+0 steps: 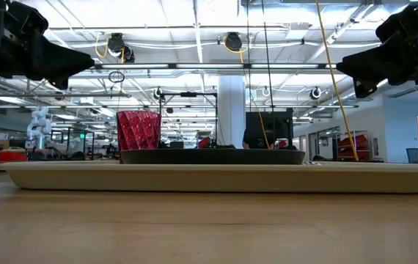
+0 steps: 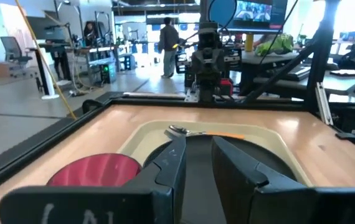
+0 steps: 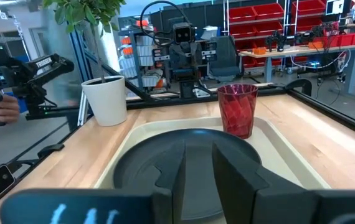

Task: Pick and place plate/cup/fork/spoon on tray
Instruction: Return to Home Position

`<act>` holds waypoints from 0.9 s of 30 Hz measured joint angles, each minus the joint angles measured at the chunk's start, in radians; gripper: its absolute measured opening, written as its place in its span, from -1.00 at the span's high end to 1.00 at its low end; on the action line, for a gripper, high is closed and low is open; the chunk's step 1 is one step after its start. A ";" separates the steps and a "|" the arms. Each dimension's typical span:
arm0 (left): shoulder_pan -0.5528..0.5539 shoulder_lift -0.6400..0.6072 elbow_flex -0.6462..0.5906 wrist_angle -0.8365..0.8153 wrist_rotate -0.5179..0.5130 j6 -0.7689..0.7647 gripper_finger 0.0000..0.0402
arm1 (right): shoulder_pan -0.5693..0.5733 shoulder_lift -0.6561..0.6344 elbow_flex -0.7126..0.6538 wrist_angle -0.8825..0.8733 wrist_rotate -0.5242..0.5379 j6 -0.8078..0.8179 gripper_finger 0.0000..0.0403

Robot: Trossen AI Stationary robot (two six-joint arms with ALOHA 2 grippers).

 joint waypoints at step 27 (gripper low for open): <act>-0.001 0.000 0.000 -0.003 -0.002 0.108 0.60 | 0.000 0.000 0.000 0.000 -0.001 0.000 0.65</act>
